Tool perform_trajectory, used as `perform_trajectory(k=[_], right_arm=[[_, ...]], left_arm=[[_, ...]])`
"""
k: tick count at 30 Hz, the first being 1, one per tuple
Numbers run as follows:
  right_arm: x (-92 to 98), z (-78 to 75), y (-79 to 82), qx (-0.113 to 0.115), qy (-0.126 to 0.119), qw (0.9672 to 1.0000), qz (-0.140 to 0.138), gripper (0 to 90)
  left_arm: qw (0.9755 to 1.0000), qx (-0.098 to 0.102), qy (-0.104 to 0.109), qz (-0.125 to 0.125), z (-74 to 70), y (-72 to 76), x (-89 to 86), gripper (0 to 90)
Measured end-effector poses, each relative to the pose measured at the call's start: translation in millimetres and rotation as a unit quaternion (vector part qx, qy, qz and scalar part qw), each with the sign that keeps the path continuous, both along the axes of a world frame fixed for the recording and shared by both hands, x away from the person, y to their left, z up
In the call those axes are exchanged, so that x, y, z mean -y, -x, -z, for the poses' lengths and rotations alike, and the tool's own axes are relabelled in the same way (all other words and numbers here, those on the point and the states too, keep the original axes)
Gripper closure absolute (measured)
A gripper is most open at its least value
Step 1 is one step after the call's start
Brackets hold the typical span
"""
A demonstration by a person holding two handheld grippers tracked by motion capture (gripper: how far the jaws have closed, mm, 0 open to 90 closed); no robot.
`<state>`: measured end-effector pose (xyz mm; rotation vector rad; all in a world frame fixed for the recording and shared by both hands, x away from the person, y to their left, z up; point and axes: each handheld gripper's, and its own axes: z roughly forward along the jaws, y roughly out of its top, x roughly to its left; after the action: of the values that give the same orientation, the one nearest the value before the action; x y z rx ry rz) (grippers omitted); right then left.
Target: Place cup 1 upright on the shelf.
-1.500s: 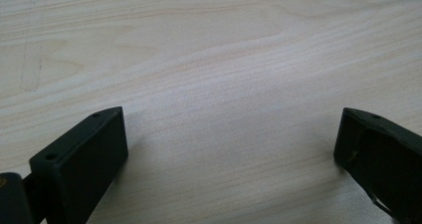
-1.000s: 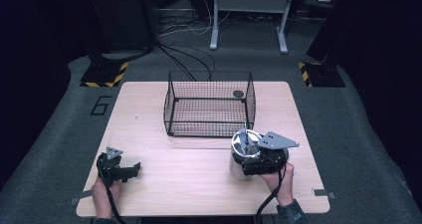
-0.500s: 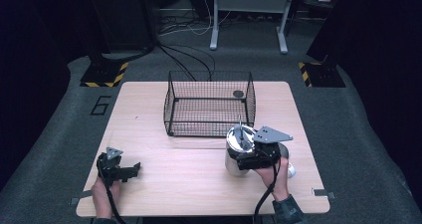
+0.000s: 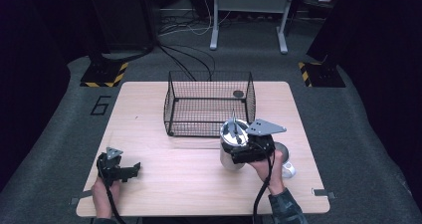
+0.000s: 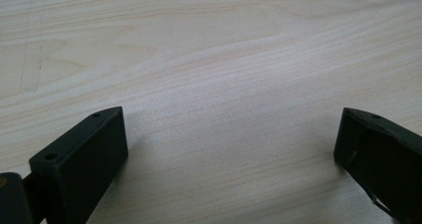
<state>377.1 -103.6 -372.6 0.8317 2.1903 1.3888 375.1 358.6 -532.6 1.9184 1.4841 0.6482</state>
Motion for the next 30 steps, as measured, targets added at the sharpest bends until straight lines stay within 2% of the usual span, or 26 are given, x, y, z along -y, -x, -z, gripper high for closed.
perform_trajectory(k=[30], right_arm=[[-30.1, -33.0, -27.7, 0.011, -0.004, 0.9996, -0.026, 3.7]], left_arm=[[1.0, 0.0, 0.001, 0.001, 0.0, -0.1, 0.1, 0.4]])
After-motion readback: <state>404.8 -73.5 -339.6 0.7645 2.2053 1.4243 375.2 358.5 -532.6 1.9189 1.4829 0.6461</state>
